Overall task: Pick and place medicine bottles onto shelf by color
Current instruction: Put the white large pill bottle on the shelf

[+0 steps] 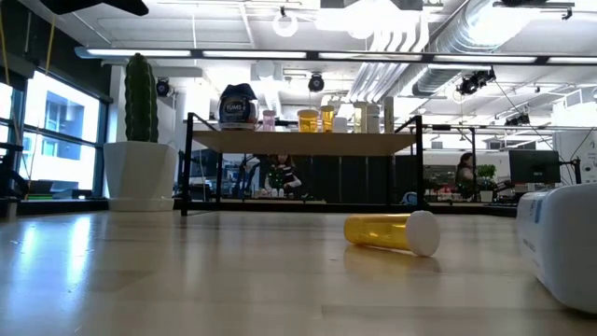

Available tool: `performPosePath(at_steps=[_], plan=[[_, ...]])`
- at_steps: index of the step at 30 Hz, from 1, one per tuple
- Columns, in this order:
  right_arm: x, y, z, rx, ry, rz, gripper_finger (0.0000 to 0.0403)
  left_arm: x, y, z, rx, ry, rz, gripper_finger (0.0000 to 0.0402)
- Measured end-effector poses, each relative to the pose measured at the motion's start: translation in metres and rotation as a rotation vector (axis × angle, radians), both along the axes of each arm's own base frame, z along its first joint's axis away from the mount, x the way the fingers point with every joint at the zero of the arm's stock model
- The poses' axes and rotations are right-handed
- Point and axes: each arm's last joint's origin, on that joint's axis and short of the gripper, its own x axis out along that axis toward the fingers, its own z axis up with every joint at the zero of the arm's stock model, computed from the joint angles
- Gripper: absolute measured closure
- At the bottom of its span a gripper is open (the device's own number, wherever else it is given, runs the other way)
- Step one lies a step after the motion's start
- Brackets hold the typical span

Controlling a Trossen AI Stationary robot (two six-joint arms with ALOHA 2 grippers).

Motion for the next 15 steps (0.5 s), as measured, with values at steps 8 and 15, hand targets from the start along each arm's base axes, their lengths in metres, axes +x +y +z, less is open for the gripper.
performPosePath(at_steps=[8, 15], plan=[[-0.018, 0.006, -0.007, 0.047, 0.123, -0.183, 0.0135, 0.000, 0.000, 0.000, 0.003, 0.001, -0.002, 0.0124], [-0.029, 0.002, -0.014, 0.010, 0.234, -0.274, 0.0135, 0.000, 0.001, 0.000, 0.040, -0.003, -0.003, 0.0124]])
